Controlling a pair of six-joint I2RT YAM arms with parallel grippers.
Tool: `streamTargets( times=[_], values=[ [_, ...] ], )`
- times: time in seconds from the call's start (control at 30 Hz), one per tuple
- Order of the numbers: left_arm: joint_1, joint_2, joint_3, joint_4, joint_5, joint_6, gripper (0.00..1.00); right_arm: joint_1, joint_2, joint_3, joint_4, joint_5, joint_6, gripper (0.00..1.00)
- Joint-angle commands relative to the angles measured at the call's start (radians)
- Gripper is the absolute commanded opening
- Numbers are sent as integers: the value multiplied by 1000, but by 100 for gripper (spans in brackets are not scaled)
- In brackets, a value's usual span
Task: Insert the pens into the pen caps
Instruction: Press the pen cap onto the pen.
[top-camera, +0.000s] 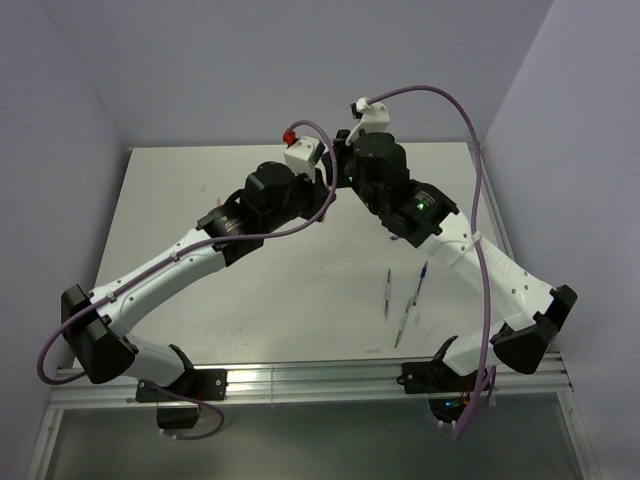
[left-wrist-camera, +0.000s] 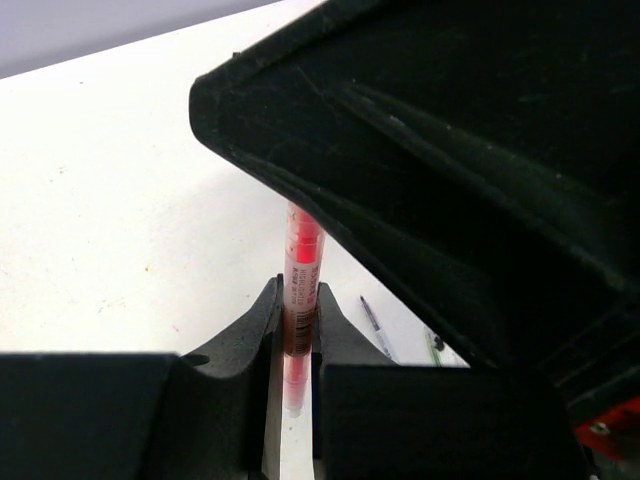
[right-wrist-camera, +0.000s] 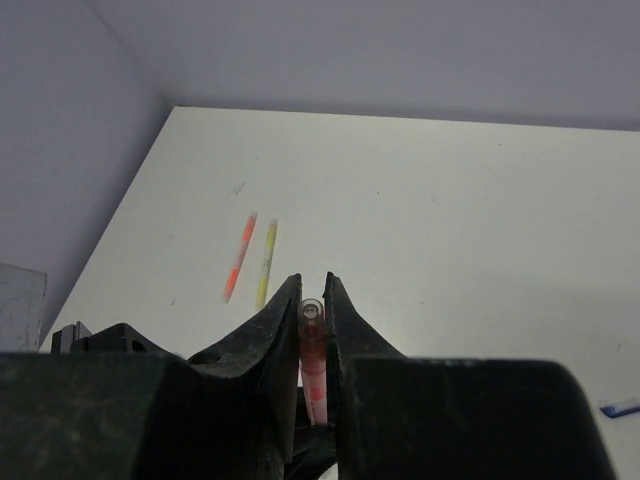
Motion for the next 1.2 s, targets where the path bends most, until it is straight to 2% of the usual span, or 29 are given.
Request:
streamTargets(
  times=[0.0,0.1,0.17,0.2,0.23,0.4,0.5,0.7,0.9,1.03,1.17],
  values=[
    [48,-24,117,195,-142,-3,0,47,-35,-52,-189,-29,-11,0],
    [62,-52,110,194,-4,-26,0,45,-62,-85,-141,-64,-50,0],
    [100,-70,82,215,71,-63,0,42,-87,-105,-109,-91,-74,0],
    [118,-85,70,226,170,-77,0,41,-93,-108,-103,-118,-83,0],
    [159,-95,43,239,206,-94,0,39,-105,-120,-86,-135,-99,0],
    [285,-147,-56,410,500,-213,0,12,-148,-163,-46,-290,-125,0],
    [354,-159,-96,508,634,-270,0,-28,-176,-193,-26,-403,-131,0],
    [419,-162,-162,730,860,-423,0,-142,-239,-281,67,-686,-117,0],
    [430,-148,-169,764,886,-451,0,-177,-248,-299,112,-842,-107,0],
    [430,-138,-145,680,866,-413,0,-177,-239,-270,81,-792,-100,0],
    [425,-109,-123,603,880,-384,0,-177,-239,-241,75,-712,-82,19]
  ],
)
